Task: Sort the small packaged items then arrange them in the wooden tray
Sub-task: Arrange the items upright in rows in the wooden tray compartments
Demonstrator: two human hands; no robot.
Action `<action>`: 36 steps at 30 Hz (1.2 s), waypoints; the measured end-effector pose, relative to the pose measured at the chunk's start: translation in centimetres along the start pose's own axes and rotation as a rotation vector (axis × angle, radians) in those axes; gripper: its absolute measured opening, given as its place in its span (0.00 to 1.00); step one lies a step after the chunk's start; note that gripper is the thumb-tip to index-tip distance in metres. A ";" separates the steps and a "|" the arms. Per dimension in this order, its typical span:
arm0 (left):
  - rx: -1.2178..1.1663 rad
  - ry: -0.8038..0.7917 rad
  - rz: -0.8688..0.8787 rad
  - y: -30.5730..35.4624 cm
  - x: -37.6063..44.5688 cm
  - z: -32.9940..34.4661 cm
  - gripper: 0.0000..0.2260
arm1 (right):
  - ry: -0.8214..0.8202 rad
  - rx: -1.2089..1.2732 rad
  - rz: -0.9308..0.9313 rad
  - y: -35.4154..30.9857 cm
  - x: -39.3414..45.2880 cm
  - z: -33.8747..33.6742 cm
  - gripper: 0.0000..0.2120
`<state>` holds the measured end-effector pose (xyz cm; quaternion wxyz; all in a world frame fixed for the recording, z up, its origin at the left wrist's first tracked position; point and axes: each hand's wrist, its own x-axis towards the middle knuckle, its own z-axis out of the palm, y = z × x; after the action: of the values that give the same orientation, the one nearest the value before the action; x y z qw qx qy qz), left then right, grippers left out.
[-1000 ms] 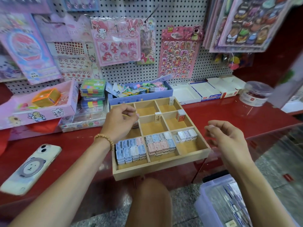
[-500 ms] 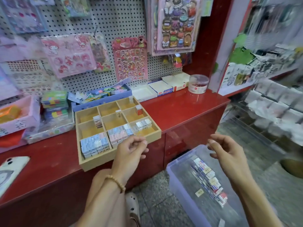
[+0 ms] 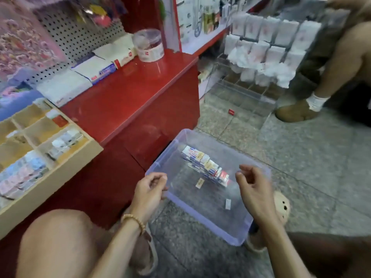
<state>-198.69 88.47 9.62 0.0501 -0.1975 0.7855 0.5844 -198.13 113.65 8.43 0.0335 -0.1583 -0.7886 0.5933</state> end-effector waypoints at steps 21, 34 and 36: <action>0.865 0.136 0.246 -12.8 14.4 7.0 0.14 | 0.201 -0.138 0.465 19.5 15.1 14.2 0.14; 0.903 0.155 0.215 -13.0 14.4 7.2 0.10 | 0.309 0.038 0.745 19.2 17.7 19.1 0.43; 0.900 0.144 0.227 -12.9 14.4 7.3 0.12 | 0.341 0.114 0.780 19.4 18.1 19.1 0.44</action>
<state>-208.26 88.55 -8.73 0.0117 -0.1089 0.9789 0.1723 -215.77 105.96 -18.03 -0.0547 -0.5381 -0.6189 0.5696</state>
